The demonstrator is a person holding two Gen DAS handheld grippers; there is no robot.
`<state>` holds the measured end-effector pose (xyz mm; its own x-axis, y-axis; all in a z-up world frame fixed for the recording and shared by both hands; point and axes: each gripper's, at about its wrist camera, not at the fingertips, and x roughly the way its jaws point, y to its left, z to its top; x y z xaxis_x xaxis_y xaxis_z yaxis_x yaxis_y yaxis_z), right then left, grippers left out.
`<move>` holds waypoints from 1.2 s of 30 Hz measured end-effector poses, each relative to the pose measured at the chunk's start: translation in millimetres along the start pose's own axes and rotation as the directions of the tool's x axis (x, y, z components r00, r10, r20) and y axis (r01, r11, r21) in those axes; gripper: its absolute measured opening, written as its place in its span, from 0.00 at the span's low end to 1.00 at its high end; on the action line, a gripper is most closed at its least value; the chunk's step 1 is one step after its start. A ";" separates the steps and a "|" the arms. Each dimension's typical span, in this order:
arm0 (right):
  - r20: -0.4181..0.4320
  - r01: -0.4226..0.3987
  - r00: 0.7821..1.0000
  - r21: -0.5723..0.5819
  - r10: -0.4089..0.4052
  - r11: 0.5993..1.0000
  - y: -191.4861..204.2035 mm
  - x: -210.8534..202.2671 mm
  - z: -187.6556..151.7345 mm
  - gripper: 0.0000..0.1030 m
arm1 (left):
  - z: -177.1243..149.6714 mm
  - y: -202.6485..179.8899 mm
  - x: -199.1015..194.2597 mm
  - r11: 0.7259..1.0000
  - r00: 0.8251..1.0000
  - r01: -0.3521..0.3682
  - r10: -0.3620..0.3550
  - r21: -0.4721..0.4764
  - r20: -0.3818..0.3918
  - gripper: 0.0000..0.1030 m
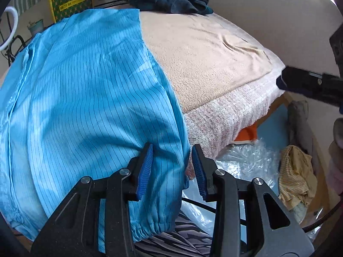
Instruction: Fold large clothes
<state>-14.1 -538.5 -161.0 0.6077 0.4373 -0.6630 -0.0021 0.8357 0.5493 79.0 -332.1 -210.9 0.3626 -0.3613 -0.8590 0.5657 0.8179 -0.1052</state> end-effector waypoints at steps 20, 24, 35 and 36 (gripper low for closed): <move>-0.032 -0.174 0.983 0.125 0.179 0.977 -11.0 130.4 97.9 0.50 | 4.6 63.1 -48.3 0.901 0.947 0.320 -0.293 -0.294 0.131 0.01; -0.012 -0.218 0.974 0.242 0.227 0.946 -21.1 170.8 126.5 0.51 | 1.8 65.8 -53.8 0.889 0.940 0.338 -0.306 -0.310 0.148 0.02; -0.094 -0.086 0.990 0.208 0.108 0.974 12.9 234.4 164.4 0.01 | -5.3 82.7 -61.0 0.828 0.907 0.420 -0.373 -0.371 0.195 0.01; -0.093 -0.080 0.991 0.195 0.100 0.977 17.4 234.1 166.8 0.00 | -6.0 84.6 -62.5 0.822 0.904 0.428 -0.378 -0.376 0.202 0.01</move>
<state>260.5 -477.1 -221.8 0.5277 0.5477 -0.6492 0.1040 0.7169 0.6894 99.7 -237.6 -169.1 0.2636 -0.7260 -0.6352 0.3414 0.6861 -0.6425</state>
